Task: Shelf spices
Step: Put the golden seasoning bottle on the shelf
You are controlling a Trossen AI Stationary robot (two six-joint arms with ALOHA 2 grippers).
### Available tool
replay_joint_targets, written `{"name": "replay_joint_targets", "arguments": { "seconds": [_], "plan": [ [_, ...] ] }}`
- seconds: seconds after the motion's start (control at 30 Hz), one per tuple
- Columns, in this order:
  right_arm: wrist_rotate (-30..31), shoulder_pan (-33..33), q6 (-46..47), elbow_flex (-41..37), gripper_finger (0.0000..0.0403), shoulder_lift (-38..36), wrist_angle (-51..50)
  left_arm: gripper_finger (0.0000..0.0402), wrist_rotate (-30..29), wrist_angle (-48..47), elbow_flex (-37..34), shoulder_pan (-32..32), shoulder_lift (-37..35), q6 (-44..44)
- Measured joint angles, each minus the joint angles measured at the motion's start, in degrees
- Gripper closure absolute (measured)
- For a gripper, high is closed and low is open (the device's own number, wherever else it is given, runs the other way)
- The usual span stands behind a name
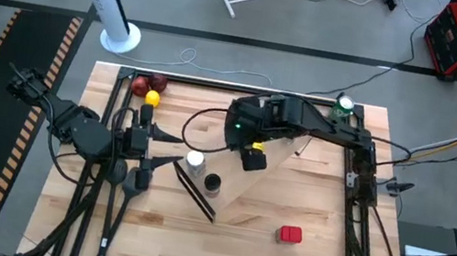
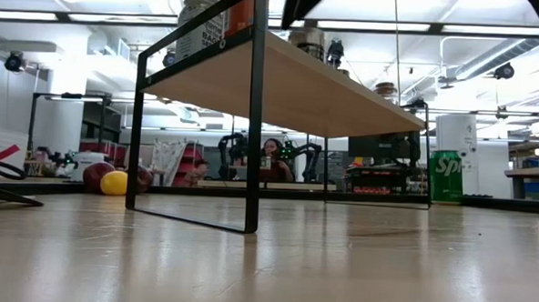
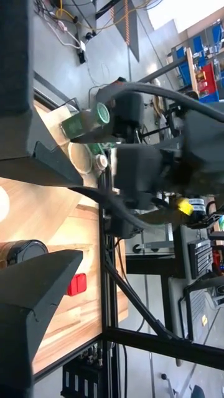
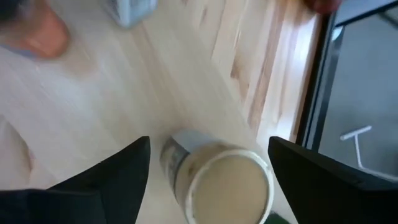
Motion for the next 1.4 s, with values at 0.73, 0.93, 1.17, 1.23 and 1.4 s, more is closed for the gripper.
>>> {"name": "replay_joint_targets", "arguments": {
  "seconds": [0.73,0.93,1.17,1.23,1.4],
  "plan": [
    [10.2,1.7,23.7,-1.2,0.0125,-9.3,-5.9,0.0237,0.0,-0.7,0.0,0.0,0.0,-1.5],
    [6.8,1.7,27.0,-7.2,0.0135,-9.4,-5.8,0.0237,0.0,-1.7,0.0,0.0,0.0,-2.1],
    [2.5,1.7,27.4,-16.4,0.0134,-10.8,-4.6,0.0237,0.0,-2.3,0.0,0.0,0.0,-2.8],
    [2.4,1.7,26.6,-18.4,0.0131,-10.7,-3.5,0.0237,0.0,-2.3,0.0,0.0,0.0,-2.8],
    [2.5,1.7,23.3,-20.9,0.0125,-10.7,1.1,0.0237,0.0,-2.3,0.0,0.0,-0.1,-2.8]
  ]
}}
